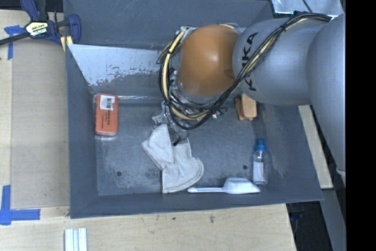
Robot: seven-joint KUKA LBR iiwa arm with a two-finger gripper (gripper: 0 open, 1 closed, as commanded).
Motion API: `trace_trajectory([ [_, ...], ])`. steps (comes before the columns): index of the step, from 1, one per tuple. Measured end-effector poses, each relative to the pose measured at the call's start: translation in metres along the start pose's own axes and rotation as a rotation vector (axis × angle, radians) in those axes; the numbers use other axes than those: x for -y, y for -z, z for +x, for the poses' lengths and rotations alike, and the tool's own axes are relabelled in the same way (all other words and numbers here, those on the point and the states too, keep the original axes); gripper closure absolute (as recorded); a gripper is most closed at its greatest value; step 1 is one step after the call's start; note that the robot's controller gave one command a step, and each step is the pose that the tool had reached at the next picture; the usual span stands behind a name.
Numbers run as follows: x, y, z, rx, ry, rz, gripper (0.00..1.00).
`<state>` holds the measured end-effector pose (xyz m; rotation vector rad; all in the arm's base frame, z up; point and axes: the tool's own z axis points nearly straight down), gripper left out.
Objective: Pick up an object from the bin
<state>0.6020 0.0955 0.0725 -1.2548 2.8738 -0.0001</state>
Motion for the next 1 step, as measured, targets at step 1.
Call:
trace_trajectory([
  [1,-0.0176,0.2017,-0.023,0.0,0.022,0.0,1.0],
])
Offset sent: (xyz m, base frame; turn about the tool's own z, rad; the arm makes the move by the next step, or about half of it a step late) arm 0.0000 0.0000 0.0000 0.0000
